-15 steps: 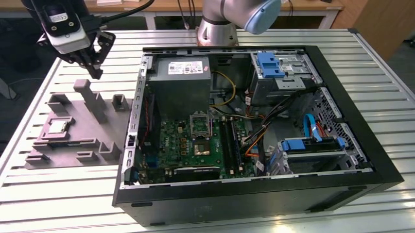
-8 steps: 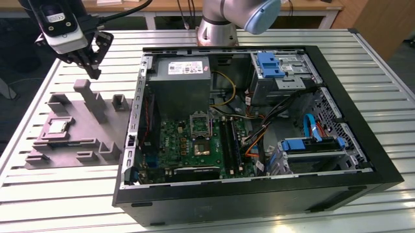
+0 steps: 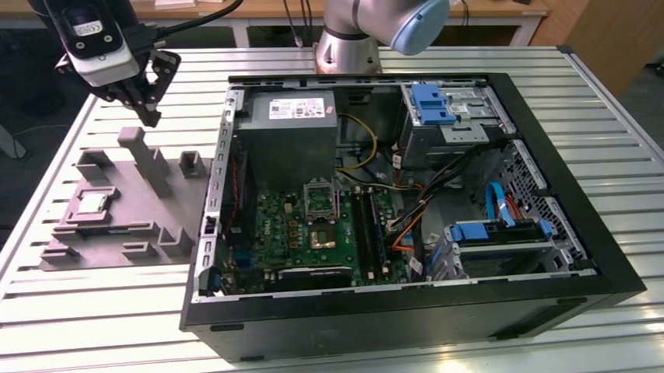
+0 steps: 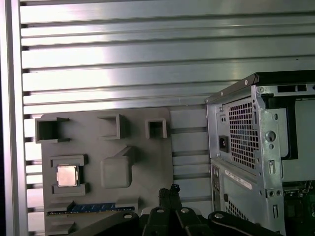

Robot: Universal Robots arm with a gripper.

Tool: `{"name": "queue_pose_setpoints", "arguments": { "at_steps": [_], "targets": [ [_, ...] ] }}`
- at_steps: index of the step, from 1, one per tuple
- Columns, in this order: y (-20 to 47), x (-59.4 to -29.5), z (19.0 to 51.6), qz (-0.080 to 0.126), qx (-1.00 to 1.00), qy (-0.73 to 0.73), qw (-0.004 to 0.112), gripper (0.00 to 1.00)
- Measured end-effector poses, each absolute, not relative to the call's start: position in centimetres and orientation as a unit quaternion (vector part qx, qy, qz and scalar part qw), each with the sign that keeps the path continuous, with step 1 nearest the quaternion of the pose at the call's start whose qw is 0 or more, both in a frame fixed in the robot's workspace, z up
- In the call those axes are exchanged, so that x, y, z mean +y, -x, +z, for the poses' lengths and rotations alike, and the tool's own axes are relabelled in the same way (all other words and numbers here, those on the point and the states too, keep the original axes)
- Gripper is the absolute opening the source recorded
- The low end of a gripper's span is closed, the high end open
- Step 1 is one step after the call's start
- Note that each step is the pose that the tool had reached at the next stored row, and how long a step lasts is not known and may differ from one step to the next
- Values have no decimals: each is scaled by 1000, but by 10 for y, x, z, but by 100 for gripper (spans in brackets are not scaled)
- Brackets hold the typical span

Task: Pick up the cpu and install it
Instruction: 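Reach for the cpu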

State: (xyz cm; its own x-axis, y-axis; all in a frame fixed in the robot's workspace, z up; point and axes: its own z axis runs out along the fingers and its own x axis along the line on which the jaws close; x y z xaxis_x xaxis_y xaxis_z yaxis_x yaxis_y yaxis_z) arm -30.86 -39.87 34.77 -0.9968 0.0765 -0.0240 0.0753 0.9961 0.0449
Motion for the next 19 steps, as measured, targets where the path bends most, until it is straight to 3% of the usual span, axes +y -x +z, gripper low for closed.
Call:
{"name": "queue_pose_setpoints", "arguments": {
  "at_steps": [19],
  "targets": [
    [315, -399, 347, 22, 999, -38, 13, 11]
  ]
}}
